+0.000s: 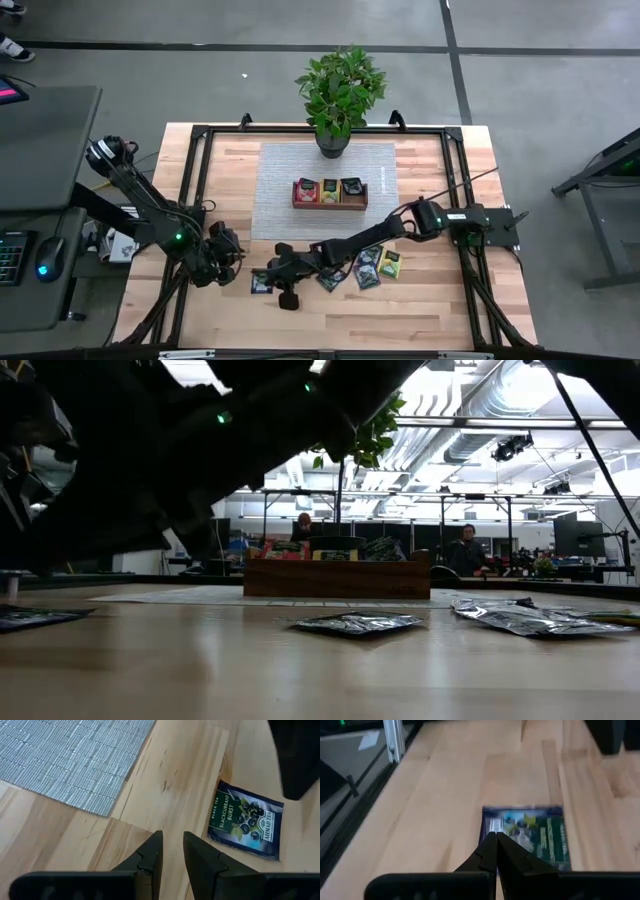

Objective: Pick & Place Tea
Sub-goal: Put the violet tea bag into the right section of the wooden organizer

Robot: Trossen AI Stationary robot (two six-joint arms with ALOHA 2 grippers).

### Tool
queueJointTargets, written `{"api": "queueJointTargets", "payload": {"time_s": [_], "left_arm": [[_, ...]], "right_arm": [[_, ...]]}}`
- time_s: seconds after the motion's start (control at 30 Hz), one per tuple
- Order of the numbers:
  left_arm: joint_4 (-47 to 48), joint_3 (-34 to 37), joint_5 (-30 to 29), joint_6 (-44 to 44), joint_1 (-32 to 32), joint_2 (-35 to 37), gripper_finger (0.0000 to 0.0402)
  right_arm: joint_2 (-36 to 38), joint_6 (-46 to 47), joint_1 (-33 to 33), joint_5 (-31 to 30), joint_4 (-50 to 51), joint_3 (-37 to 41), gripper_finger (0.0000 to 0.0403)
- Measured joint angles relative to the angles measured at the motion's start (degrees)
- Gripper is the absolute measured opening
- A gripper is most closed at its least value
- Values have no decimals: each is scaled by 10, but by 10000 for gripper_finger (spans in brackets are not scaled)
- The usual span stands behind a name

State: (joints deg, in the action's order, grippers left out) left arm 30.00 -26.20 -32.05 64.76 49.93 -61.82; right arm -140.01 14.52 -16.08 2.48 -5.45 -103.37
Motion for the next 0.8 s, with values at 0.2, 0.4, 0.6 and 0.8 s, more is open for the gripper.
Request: {"api": "queueJointTargets", "payload": {"time_s": [0.2,0.4,0.6,0.8], "left_arm": [[0,0,1,0,0,-2,74],[-1,0,1,3,0,-2,74],[-6,0,2,29,0,-2,74],[-23,0,20,77,0,-2,74]], "right_arm": [[-13,4,-4,9,-1,0,0],[-26,11,-11,10,2,-1,0],[-41,61,-13,21,24,-3,0],[-46,80,-13,23,32,-3,0]]}}
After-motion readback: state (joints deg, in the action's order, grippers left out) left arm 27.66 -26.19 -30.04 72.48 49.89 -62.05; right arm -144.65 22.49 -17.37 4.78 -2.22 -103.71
